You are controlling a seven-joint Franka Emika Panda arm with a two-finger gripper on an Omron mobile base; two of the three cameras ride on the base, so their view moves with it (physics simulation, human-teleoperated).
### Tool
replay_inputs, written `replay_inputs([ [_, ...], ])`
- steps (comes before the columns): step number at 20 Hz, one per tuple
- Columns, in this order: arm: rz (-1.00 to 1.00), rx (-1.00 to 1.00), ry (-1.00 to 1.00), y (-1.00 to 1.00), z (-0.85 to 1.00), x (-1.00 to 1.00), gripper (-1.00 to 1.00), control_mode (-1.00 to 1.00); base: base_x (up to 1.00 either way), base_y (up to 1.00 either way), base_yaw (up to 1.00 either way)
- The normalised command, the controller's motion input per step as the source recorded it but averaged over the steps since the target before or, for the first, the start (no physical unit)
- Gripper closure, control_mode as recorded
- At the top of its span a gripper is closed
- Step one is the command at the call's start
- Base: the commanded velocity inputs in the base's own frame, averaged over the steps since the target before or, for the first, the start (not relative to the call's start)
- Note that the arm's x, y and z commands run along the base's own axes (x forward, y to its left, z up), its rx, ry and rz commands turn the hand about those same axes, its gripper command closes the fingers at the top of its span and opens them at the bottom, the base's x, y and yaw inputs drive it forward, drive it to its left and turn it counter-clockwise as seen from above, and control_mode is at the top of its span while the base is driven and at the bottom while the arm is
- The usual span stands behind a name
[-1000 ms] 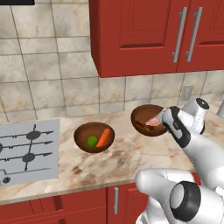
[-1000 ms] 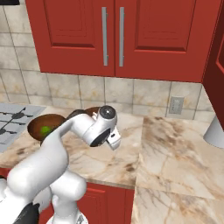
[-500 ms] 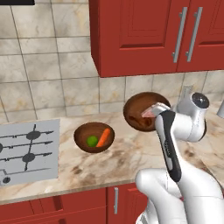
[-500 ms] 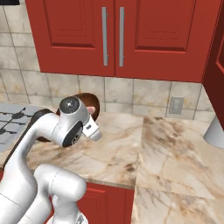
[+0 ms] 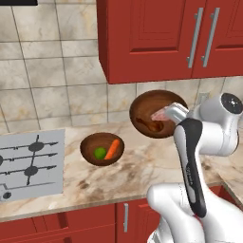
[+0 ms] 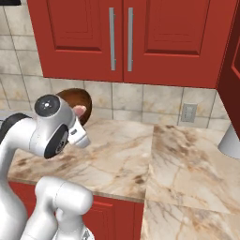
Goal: Place the bowl with the carrot and lime on the second highest shelf of the fridge. Place the bowl with the steak and chicken drumstick on the top shelf of the fridge.
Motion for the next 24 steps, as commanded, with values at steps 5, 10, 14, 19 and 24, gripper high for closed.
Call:
replay_inputs([
  [5,0.00,0.22,0.21,0.29,0.22,-0.04,1.00,-1.00,0.00,0.00,0.00],
  [10,0.00,0.00,0.06,0.08,0.00,0.01,1.00,-1.00,0.00,0.00,0.00],
  [14,0.04,0.00,0.00,0.11,0.00,-0.10,1.00,-1.00,0.00,0.00,0.00],
  [19,0.02,0.00,0.00,0.07,0.00,-0.06,1.00,1.00,-0.30,0.22,0.11],
  [24,0.00,0.00,0.00,0.00,0.00,0.00,1.00,1.00,-0.43,0.33,0.16],
])
